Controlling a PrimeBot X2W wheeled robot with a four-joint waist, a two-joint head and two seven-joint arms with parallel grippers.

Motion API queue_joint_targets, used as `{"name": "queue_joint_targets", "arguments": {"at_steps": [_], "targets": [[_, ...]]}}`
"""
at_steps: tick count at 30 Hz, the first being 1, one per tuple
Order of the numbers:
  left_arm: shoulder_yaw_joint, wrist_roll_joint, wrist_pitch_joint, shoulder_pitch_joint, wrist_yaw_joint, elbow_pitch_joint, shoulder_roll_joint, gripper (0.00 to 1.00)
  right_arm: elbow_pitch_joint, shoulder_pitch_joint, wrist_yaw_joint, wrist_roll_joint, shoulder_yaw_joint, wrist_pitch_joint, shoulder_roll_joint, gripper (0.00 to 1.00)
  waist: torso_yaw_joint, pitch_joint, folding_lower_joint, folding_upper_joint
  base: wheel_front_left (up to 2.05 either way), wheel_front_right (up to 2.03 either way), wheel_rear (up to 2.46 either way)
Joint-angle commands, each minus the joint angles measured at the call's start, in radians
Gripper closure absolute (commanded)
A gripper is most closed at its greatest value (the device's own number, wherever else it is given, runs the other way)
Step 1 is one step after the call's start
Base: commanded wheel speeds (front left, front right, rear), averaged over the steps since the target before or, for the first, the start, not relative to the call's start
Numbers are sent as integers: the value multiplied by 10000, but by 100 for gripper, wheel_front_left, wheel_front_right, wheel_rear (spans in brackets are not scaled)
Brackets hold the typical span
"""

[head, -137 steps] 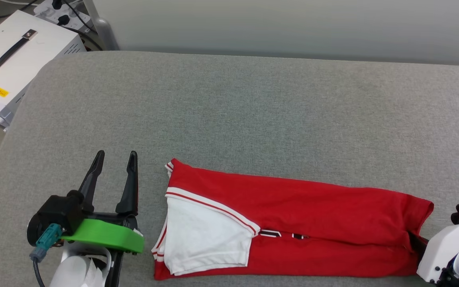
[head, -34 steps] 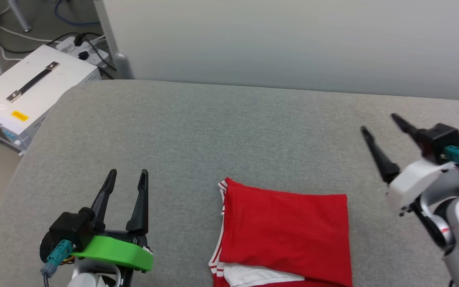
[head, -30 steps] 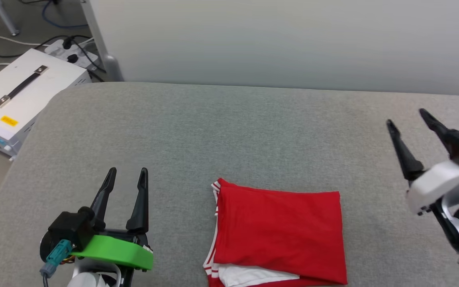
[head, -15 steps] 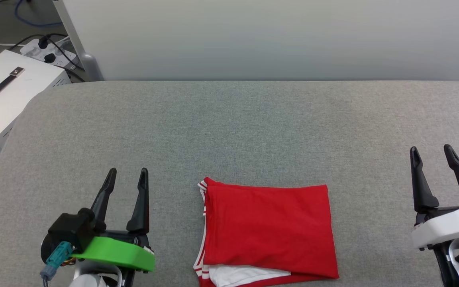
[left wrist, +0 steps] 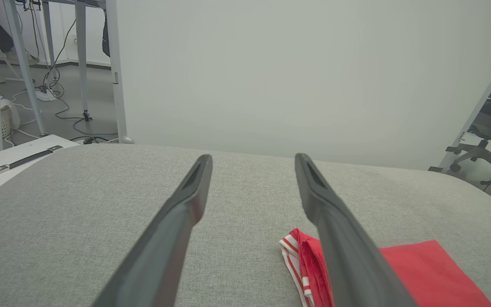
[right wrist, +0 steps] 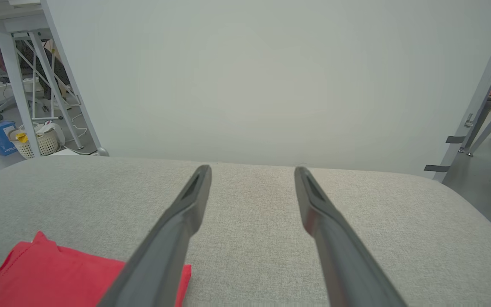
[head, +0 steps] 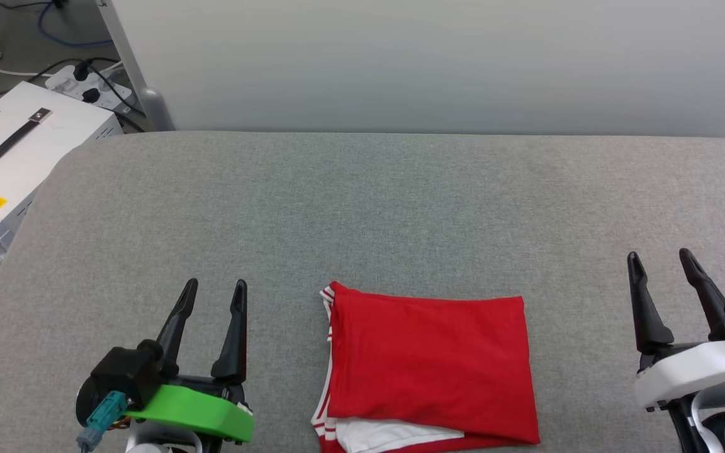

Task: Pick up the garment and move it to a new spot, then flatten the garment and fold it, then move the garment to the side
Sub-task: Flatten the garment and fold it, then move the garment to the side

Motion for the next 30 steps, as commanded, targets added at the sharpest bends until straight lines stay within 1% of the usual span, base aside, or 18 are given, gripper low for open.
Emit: {"name": "queue_joint_targets", "arguments": {"at_steps": [1, 4, 9, 15, 17, 23, 26, 30], "targets": [[-14, 72, -57, 39, -31, -27, 4, 0, -23, 169, -6, 86, 70, 259, -34, 0, 47, 23, 0, 118, 0, 0, 0], [-94, 114, -57, 8, -31, -16, 65, 0, -115, 204, -6, 301, 281, 987, -73, 0, 136, 162, 0, 118, 0, 0, 0], [-194, 106, -57, -160, -31, -52, 97, 0, -231, 321, -6, 599, 807, 2935, -210, 0, 378, 570, 0, 118, 0, 0, 0], [-291, 94, -57, -412, -31, -47, 78, 0, 102, 307, -6, 1031, 1182, 5407, 61, 0, 704, 1052, 0, 118, 0, 0, 0], [-365, 97, -57, -515, -31, -29, 65, 0, 267, 219, -6, 1024, 1265, 5965, 101, 0, 817, 1176, 0, 118, 0, 0, 0], [-398, 111, -57, -762, -31, 1, 73, 0, 832, -104, -6, 656, 1127, 6844, 439, 0, 1144, 1499, 0, 118, 0, 0, 0], [-416, 136, -57, -849, -31, 18, 65, 0, 1047, -244, -6, 758, 1124, 6953, 622, 0, 1280, 1641, 0, 118, 0, 0, 0], [-455, 158, -57, -932, -31, 32, 46, 0, 1421, -331, -6, 784, 1320, 7142, 700, 0, 1408, 1785, 0, 118, 0, 0, 0]]}}
